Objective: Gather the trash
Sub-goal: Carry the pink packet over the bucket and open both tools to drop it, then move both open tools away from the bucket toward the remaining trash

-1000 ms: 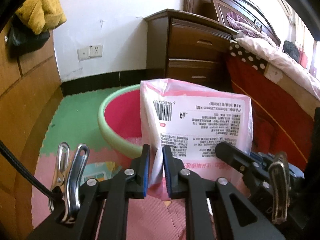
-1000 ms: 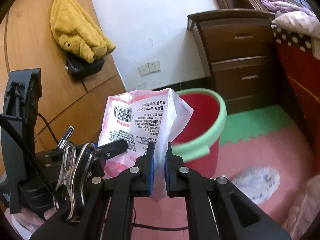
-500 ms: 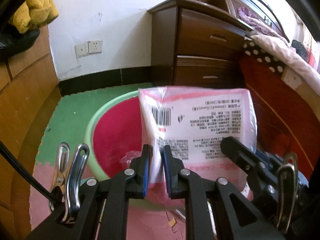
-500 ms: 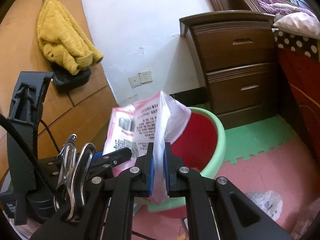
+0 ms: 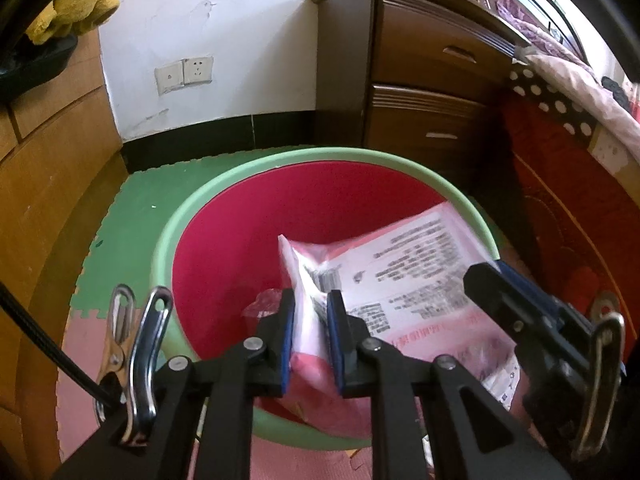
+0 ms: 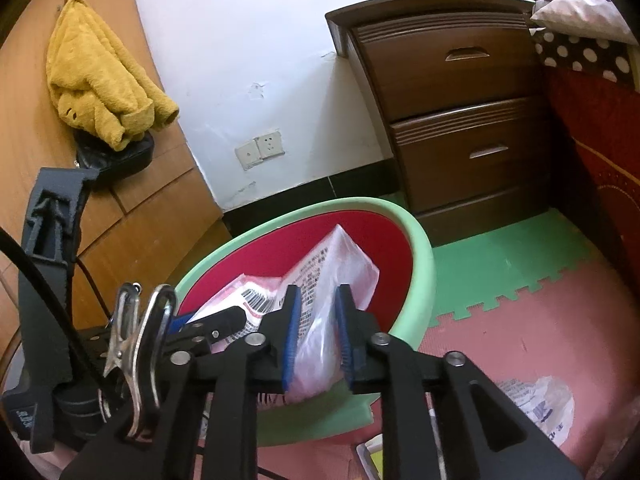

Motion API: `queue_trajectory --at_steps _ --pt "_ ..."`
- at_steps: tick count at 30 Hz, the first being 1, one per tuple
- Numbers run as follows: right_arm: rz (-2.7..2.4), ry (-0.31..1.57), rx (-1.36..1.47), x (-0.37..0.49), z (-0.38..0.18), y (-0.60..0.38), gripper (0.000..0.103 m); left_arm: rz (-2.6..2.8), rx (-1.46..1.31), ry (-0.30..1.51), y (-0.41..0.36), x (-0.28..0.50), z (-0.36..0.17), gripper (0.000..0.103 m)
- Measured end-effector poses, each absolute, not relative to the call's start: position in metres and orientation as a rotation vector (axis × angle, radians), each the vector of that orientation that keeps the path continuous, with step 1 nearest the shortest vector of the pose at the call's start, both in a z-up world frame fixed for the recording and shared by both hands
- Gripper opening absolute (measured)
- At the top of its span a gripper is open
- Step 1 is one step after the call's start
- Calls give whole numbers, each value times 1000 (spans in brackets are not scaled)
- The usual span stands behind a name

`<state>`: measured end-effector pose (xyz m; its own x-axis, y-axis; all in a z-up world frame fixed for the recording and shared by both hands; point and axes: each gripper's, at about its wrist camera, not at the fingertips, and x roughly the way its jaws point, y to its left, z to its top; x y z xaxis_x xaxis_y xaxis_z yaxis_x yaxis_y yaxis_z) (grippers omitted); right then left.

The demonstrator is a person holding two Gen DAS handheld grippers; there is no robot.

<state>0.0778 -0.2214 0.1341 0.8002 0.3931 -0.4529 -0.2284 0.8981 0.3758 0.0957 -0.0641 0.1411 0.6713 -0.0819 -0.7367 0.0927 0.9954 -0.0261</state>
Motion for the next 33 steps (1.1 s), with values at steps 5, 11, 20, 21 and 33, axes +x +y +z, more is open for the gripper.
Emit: queue_trajectory --at_steps 5,11,20,21,33 --pt "339 523 326 73 136 -223 33 -97 1 845 -63 91 140 30" --pt "341 499 329 66 138 -227 34 -96 8 833 -65 83 145 35" --pt "343 483 341 56 141 -232 34 -80 21 806 -61 66 158 36" --pt "345 483 340 55 141 -231 34 -81 15 809 -61 64 158 36" --pt "353 491 329 26 144 -230 34 -78 -2 835 -48 29 162 36"
